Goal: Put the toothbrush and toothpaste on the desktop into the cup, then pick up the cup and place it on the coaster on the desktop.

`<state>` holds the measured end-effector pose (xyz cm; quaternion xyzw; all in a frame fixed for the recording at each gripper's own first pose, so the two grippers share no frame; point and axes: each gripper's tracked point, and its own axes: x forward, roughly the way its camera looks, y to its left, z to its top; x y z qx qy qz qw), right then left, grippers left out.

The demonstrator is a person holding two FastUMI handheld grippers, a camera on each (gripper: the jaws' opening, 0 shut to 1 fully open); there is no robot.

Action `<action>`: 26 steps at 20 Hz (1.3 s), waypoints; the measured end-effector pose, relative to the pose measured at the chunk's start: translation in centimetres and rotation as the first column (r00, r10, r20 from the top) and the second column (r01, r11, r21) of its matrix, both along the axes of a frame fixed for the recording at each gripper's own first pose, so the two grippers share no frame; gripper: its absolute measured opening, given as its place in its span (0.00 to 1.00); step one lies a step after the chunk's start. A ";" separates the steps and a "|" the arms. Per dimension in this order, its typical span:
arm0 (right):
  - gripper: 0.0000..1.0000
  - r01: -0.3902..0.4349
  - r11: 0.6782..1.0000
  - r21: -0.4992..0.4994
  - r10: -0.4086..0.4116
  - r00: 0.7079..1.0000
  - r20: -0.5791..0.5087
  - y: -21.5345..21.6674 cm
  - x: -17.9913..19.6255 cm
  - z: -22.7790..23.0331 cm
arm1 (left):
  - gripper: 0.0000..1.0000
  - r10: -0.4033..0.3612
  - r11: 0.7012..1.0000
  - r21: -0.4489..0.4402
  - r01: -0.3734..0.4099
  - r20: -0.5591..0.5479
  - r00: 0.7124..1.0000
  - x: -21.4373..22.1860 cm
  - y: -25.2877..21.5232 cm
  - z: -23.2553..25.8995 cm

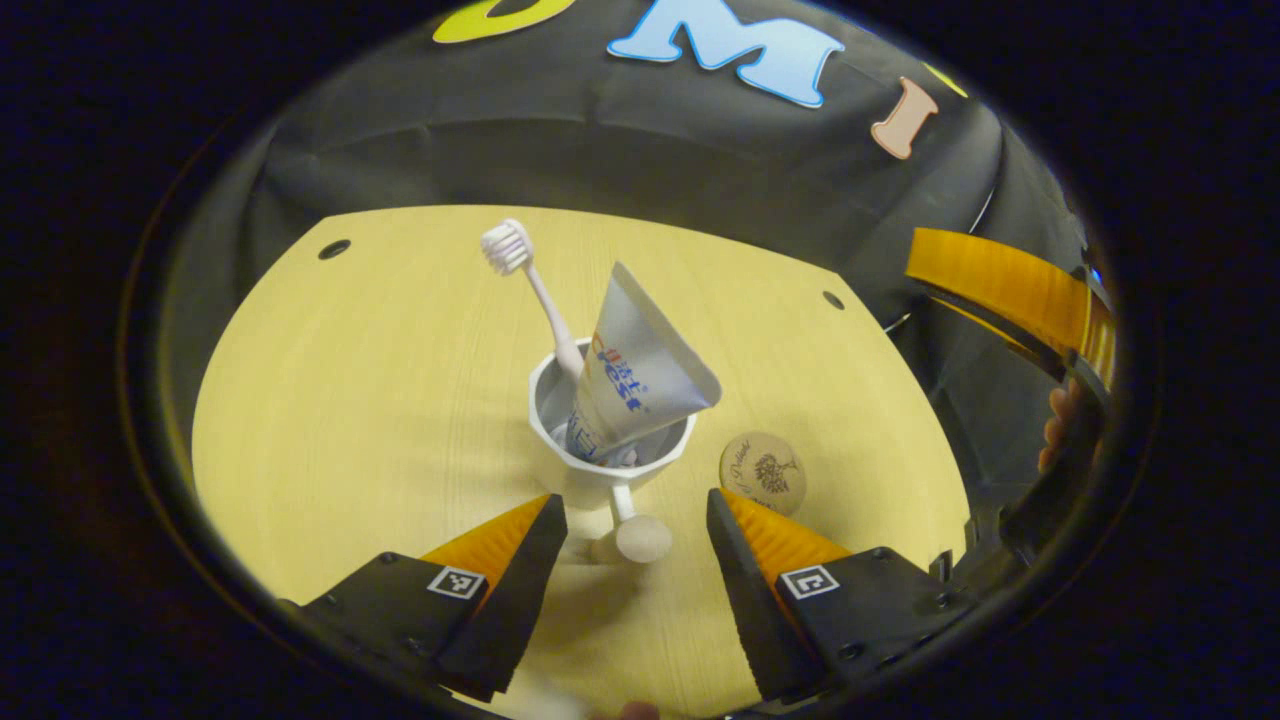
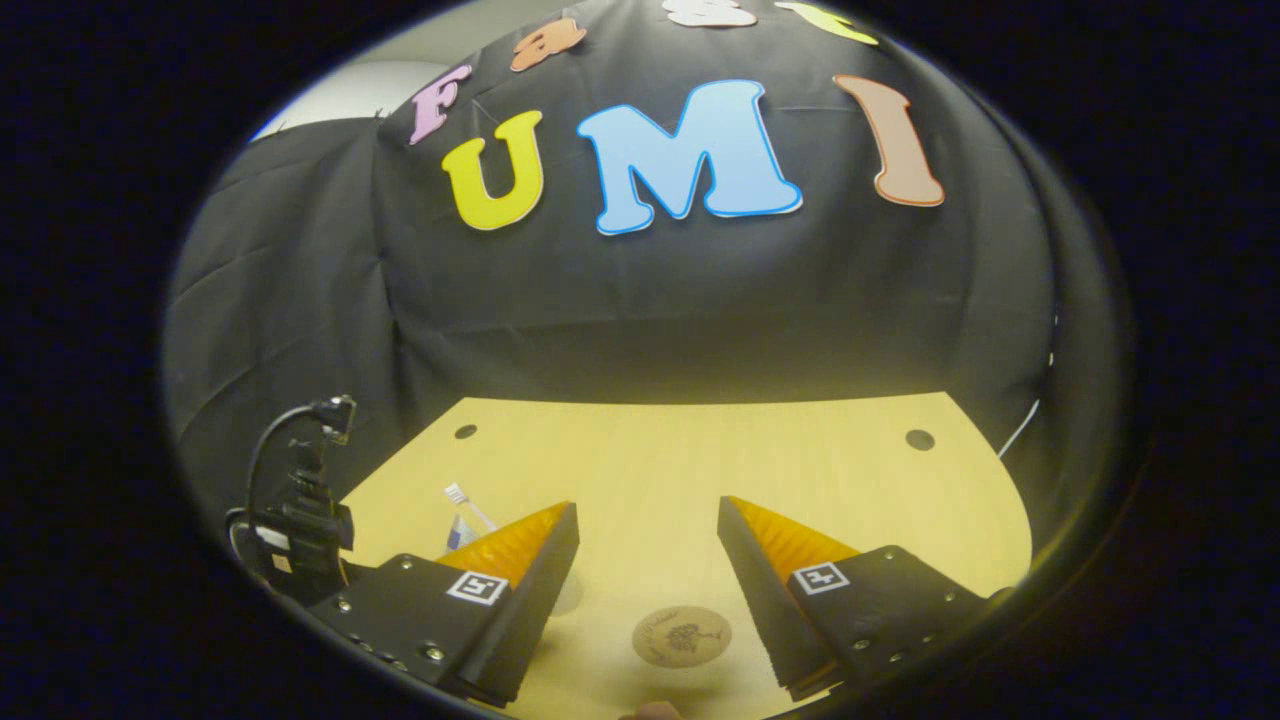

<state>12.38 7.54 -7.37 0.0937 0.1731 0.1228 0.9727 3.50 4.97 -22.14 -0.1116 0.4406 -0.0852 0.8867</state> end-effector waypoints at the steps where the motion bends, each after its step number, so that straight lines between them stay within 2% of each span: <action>1: 0.88 0.009 1.000 -0.006 -0.009 1.000 0.001 -0.7 -0.1 0.1 | 0.92 0.000 1.000 0.005 0.000 -0.026 1.000 0.2 0.0 -0.4; 6: 0.88 0.053 0.997 -0.053 -0.054 0.998 -0.015 -3.6 -2.3 -0.6 | 0.92 0.020 0.999 0.048 -0.013 -0.136 0.990 0.9 0.7 -1.9; 7: 0.88 0.058 0.997 -0.055 -0.059 0.998 -0.027 -4.0 -2.9 -1.0 | 0.86 0.021 0.999 0.052 -0.013 -0.150 0.988 0.8 0.4 -2.4; 8: 0.88 0.064 0.997 -0.052 -0.066 0.997 -0.038 -4.4 -3.4 -1.4 | 0.91 0.025 0.998 0.058 -0.015 -0.164 0.986 1.0 0.6 -2.6; 9: 0.88 0.071 0.996 -0.048 -0.074 0.996 -0.053 -4.7 -3.9 -1.8 | 0.84 0.027 0.998 0.060 -0.016 -0.177 0.984 1.1 0.7 -2.9; 11: 0.88 0.091 0.995 -0.037 -0.094 0.992 -0.082 -5.6 -5.0 -2.6 | 0.85 0.041 0.998 0.058 -0.029 -0.209 0.977 1.2 0.8 -3.6; 13: 0.88 0.107 0.994 -0.023 -0.109 0.989 -0.104 -6.3 -5.7 -3.2 | 0.82 0.060 0.997 0.061 -0.047 -0.221 0.973 1.6 1.1 -3.8; 14: 0.88 0.118 0.993 -0.021 -0.120 0.986 -0.114 -6.8 -6.2 -3.5 | 0.78 0.067 0.996 0.070 -0.053 -0.221 0.973 1.9 1.3 -3.8; 15: 0.88 0.127 0.992 -0.020 -0.129 0.984 -0.124 -7.4 -6.6 -3.8 | 0.70 0.074 0.995 0.076 -0.058 -0.221 0.972 2.1 1.3 -3.7; 16: 0.88 0.135 0.991 -0.016 -0.136 0.982 -0.134 -7.8 -6.9 -4.1 | 0.73 0.078 0.995 0.085 -0.061 -0.222 0.972 2.2 1.4 -3.7; 19: 0.88 0.157 0.988 -0.001 -0.155 0.974 -0.163 -8.9 -7.7 -4.9 | 0.65 0.087 0.992 0.111 -0.063 -0.229 0.970 2.3 1.3 -4.2; 20: 0.88 0.164 0.986 0.002 -0.162 0.972 -0.172 -9.3 -8.0 -5.1 | 0.57 0.085 0.991 0.116 -0.059 -0.231 0.969 2.3 1.2 -4.3; 22: 0.88 0.176 0.984 0.012 -0.170 0.968 -0.186 -9.8 -8.1 -5.4 | 0.57 0.088 0.990 0.129 -0.059 -0.234 0.968 2.3 1.2 -4.4; 24: 0.88 0.184 0.983 0.021 -0.177 0.965 -0.194 -10.2 -8.2 -5.5 | 0.42 0.081 0.988 0.150 -0.046 -0.234 0.969 2.3 1.3 -4.1; 26: 0.88 0.189 0.982 0.023 -0.181 0.964 -0.196 -10.5 -8.2 -5.5 | 0.39 0.069 0.981 0.195 -0.025 -0.220 0.973 2.6 1.7 -4.2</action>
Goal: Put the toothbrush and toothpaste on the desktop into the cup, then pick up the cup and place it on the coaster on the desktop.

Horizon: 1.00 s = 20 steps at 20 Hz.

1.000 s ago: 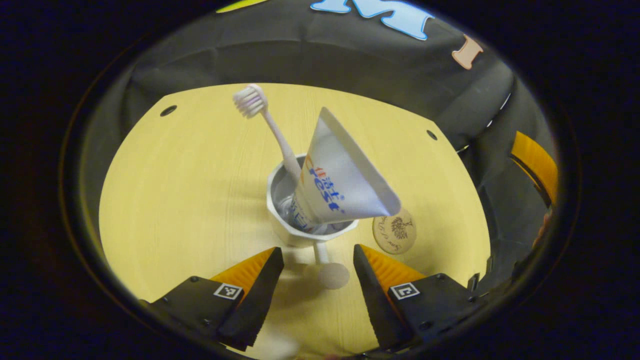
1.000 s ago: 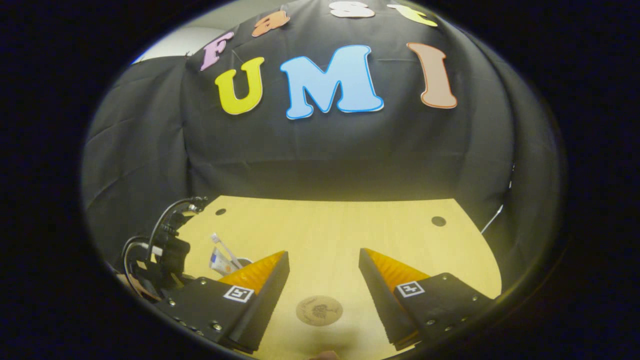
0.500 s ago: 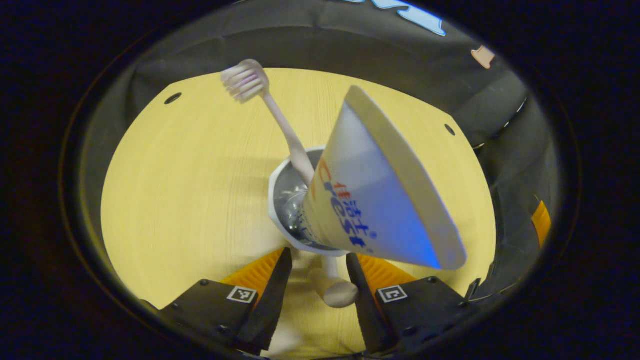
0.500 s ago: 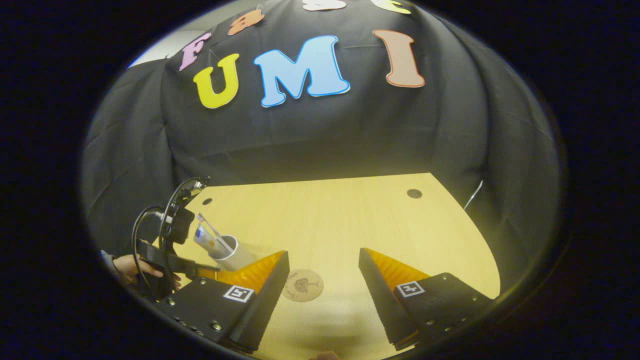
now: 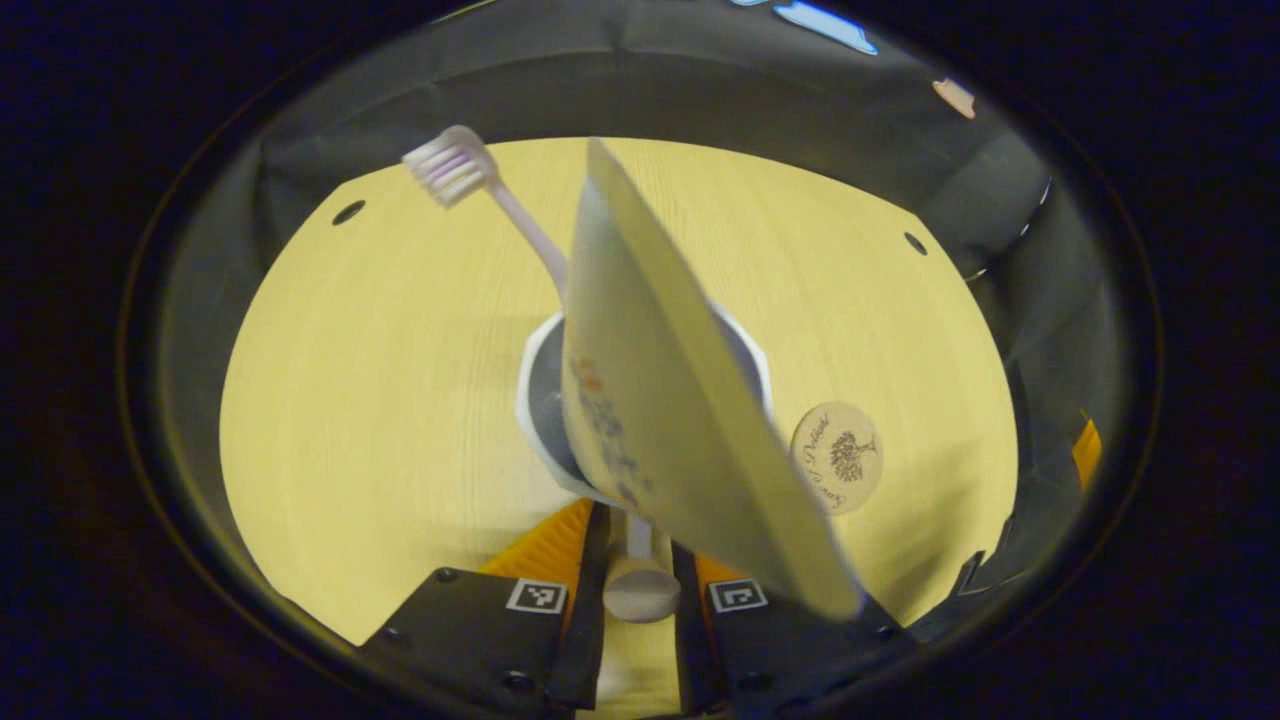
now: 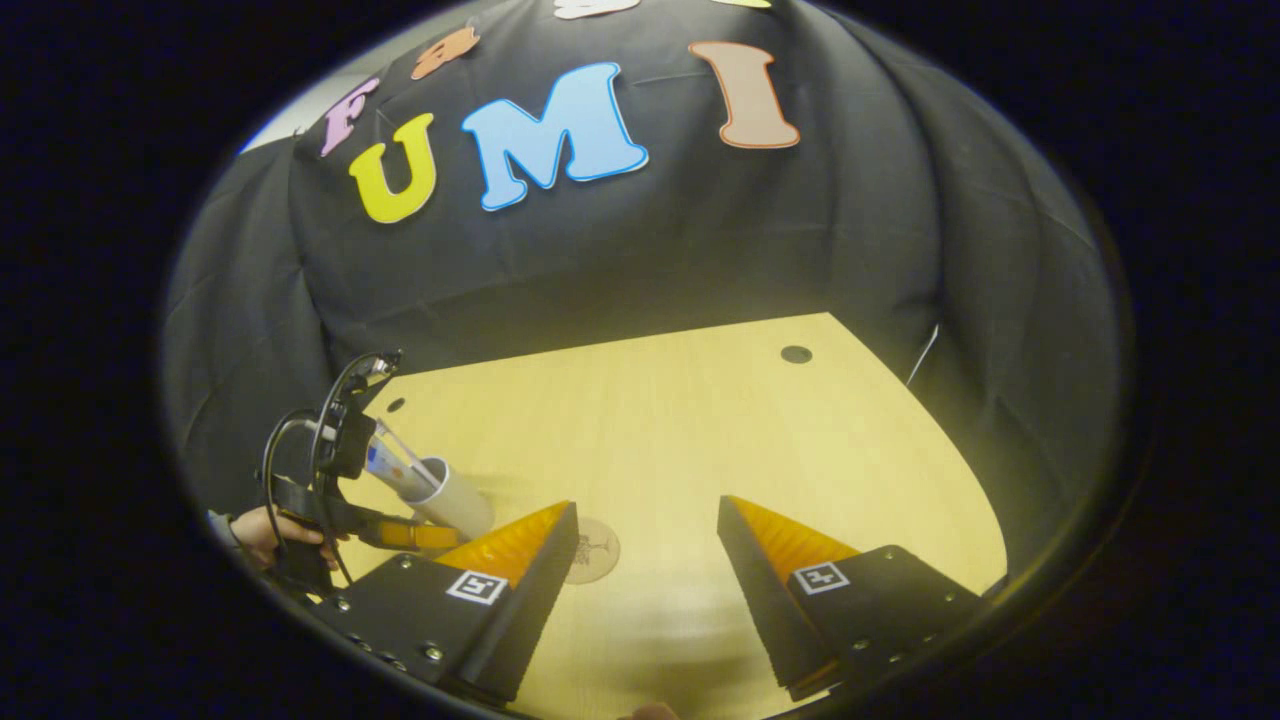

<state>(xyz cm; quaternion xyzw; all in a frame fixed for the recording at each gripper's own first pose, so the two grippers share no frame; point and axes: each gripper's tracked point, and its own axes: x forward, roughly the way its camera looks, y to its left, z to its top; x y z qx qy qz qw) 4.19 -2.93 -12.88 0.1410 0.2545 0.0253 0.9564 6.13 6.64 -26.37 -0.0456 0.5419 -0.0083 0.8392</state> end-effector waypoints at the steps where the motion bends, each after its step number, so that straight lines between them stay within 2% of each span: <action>1: 0.88 0.001 1.000 0.000 -0.001 1.000 0.002 -0.1 0.0 0.0 | 0.38 -0.017 1.000 0.026 0.017 -0.002 1.000 -0.2 -0.1 0.0; 2: 0.88 0.000 1.000 0.000 0.000 1.000 0.002 -0.1 0.0 0.2 | 0.33 -0.020 0.999 0.034 0.020 0.009 1.000 0.0 -0.4 -0.2; 11: 0.88 0.001 1.000 -0.004 -0.001 1.000 0.016 -1.0 -0.5 0.9 | 0.34 -0.015 1.000 0.008 0.014 0.042 0.999 -0.2 -1.7 0.6; 20: 0.88 -0.002 1.000 -0.010 0.003 0.999 0.040 -1.7 -0.9 1.7 | 0.33 -0.075 0.997 0.021 0.074 0.078 0.994 -0.2 -4.7 2.7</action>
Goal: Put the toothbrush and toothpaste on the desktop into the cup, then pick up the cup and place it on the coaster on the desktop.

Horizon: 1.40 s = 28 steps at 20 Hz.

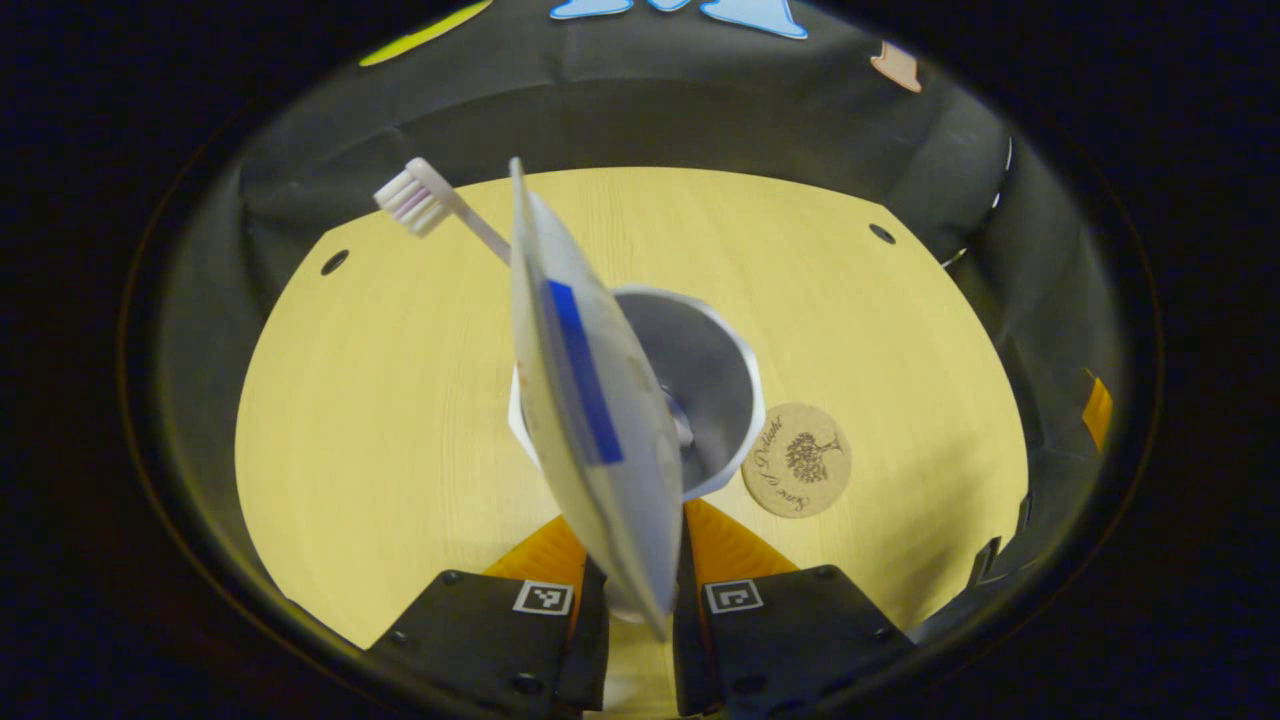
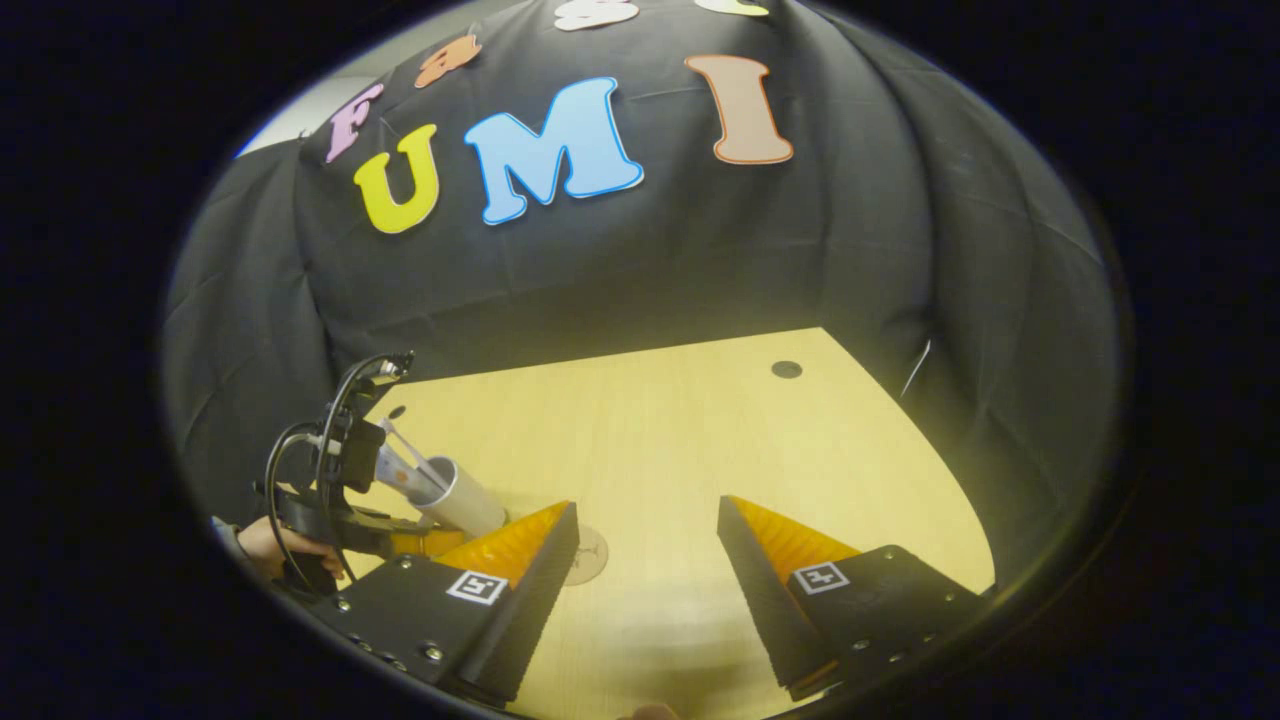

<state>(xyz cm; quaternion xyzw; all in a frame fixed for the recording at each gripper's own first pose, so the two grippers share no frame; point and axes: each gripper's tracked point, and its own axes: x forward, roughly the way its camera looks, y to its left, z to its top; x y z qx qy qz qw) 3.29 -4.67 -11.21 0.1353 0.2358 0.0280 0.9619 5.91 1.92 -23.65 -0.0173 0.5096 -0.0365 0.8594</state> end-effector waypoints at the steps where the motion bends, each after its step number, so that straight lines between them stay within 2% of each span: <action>1: 0.88 0.001 1.000 -0.001 -0.001 1.000 0.003 -0.1 -0.1 0.0 | 0.33 -0.006 1.000 -0.003 0.006 0.001 1.000 -0.1 -0.4 0.4; 12: 0.88 0.031 1.000 0.000 -0.031 0.999 0.008 -1.9 -1.3 -0.1 | 0.34 -0.112 0.994 -0.019 0.112 -0.003 0.994 -1.9 -3.0 4.1; 18: 0.88 0.060 0.998 0.008 -0.060 0.998 0.006 -3.5 -1.8 -0.2 | 0.32 -0.172 0.985 -0.013 0.171 -0.032 0.985 -2.2 -7.1 2.6; 28: 0.88 0.058 0.998 0.030 -0.058 0.998 0.000 -5.1 -1.5 -1.0 | 0.32 -0.179 0.984 0.007 0.180 -0.085 0.980 -3.1 -9.0 1.3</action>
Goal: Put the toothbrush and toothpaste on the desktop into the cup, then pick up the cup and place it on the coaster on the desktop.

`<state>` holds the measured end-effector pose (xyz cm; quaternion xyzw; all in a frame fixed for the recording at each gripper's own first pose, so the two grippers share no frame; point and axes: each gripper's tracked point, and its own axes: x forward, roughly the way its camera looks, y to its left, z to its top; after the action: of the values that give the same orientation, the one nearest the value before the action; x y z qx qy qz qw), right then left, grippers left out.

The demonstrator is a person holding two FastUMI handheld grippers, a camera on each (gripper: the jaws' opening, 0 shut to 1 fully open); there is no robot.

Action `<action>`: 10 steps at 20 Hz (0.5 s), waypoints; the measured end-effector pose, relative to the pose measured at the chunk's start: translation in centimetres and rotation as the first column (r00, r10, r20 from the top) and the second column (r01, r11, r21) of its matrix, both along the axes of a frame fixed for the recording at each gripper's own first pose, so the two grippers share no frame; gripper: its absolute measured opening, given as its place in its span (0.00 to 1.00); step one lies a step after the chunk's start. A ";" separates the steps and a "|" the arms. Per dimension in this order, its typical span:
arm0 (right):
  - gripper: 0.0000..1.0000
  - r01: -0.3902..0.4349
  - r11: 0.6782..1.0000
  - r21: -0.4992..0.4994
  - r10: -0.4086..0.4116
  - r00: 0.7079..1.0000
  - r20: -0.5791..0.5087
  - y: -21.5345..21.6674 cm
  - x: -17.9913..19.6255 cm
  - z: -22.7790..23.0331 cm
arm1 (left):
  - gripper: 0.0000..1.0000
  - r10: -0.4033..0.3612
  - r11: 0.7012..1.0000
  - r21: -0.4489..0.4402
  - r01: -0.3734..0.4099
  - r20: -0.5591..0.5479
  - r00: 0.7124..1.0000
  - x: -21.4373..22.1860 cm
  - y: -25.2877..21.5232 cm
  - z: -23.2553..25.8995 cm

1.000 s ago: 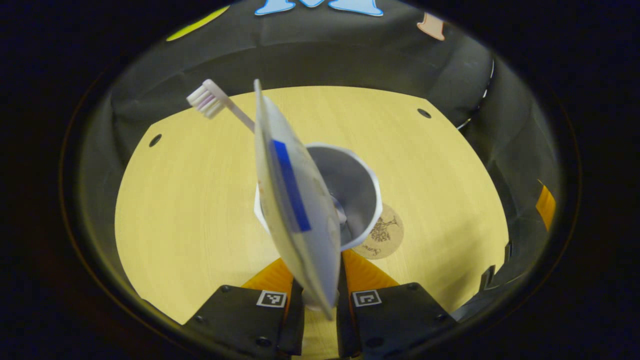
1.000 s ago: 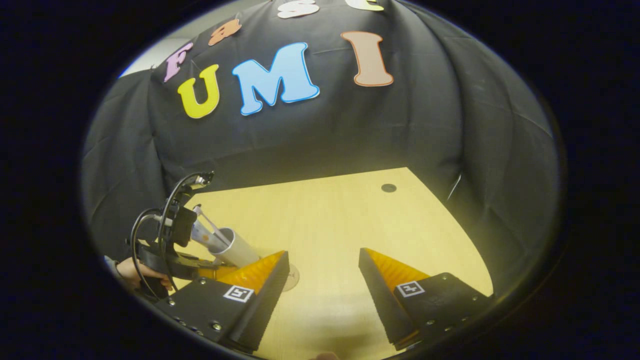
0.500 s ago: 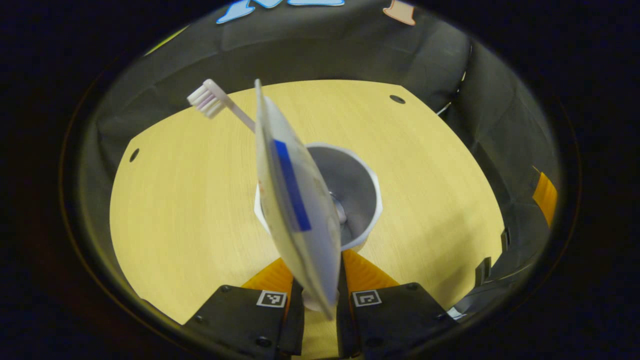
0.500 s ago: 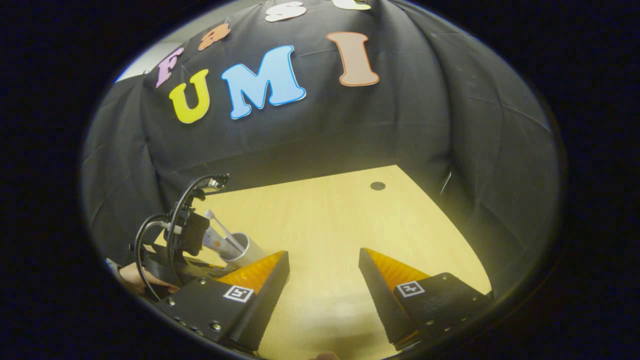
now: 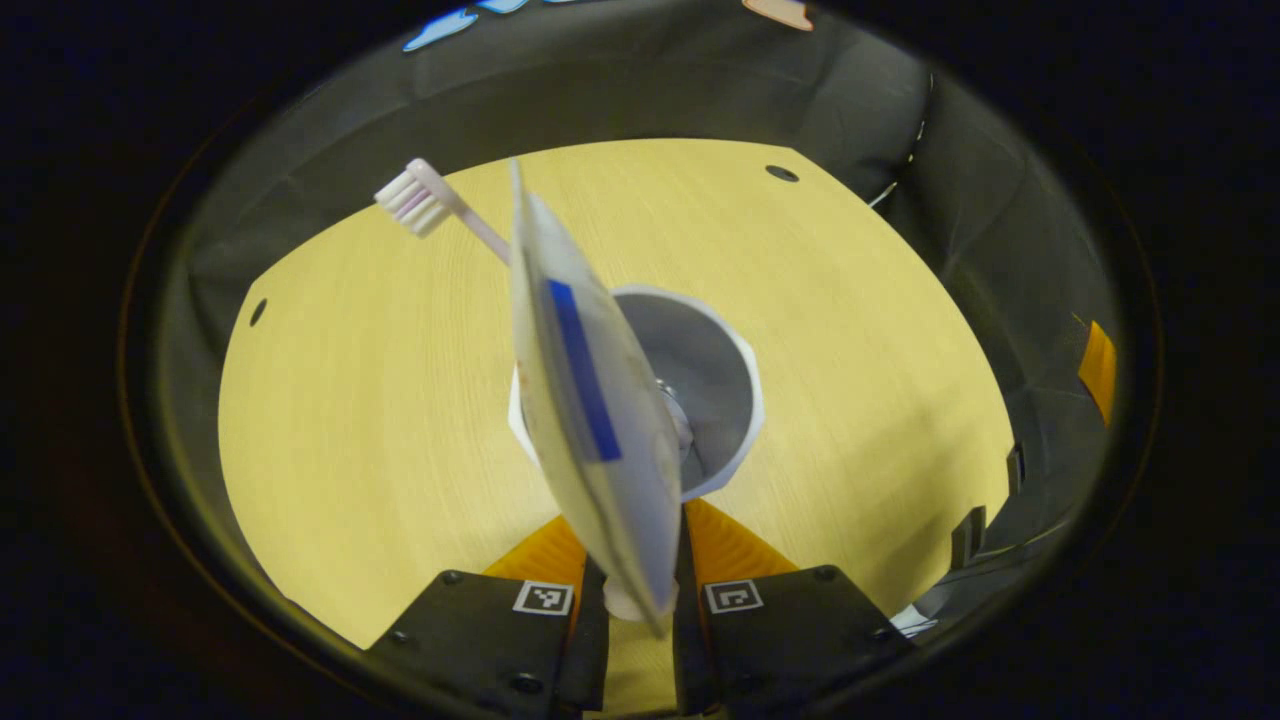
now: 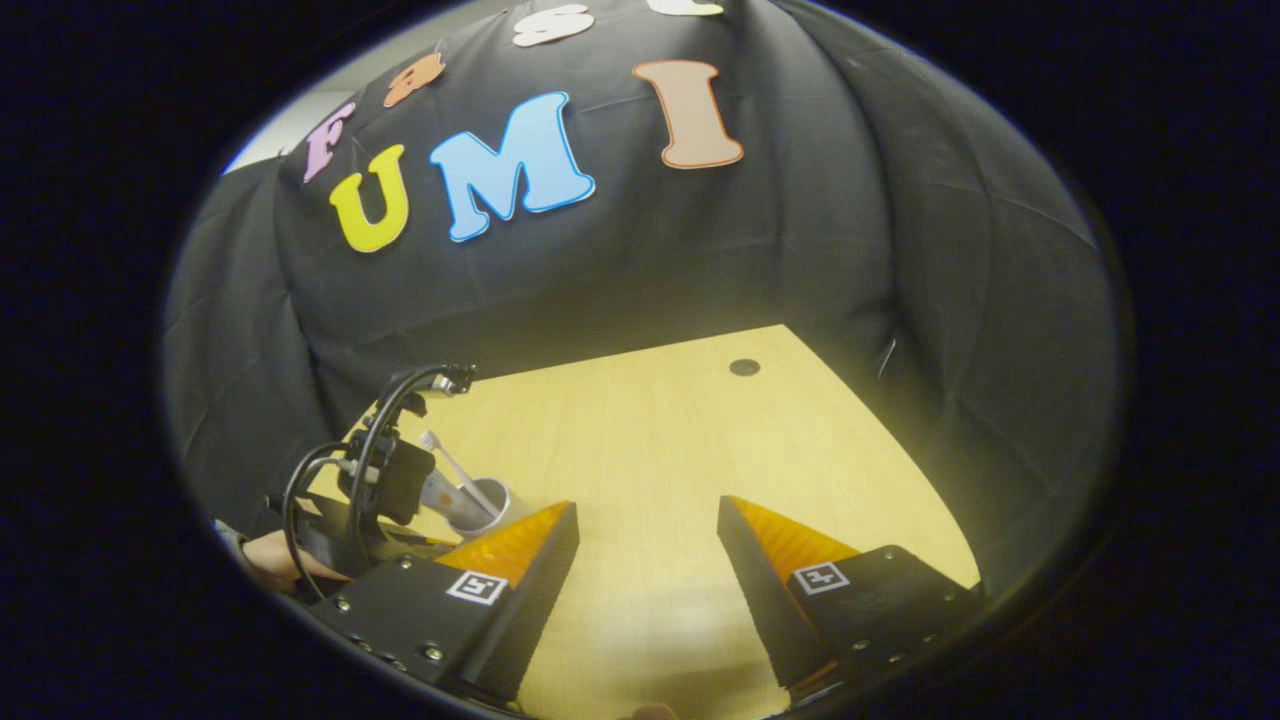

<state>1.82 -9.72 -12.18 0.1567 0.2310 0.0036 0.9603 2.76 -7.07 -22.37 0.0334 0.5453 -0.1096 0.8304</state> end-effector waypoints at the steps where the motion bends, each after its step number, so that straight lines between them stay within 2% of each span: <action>1: 0.88 -0.001 1.000 0.001 0.001 1.000 0.002 -0.1 -0.1 -0.1 | 0.34 0.004 1.000 0.005 -0.004 -0.004 1.000 -0.1 0.0 -0.2; 7: 0.88 -0.017 1.000 0.008 0.017 1.000 0.005 -1.2 -0.5 -0.3 | 0.33 0.028 0.999 0.018 -0.028 0.009 1.000 0.0 -0.4 -0.2; 10: 0.88 -0.038 0.999 0.012 0.038 0.999 0.008 -1.3 -0.6 -0.4 | 0.37 0.038 0.999 0.019 -0.039 0.024 0.999 0.0 -0.4 -0.4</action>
<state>1.27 -11.04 -12.56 0.1582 0.2303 0.0239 0.9599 2.74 -7.42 -22.72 0.0322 0.5368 -0.0880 0.8385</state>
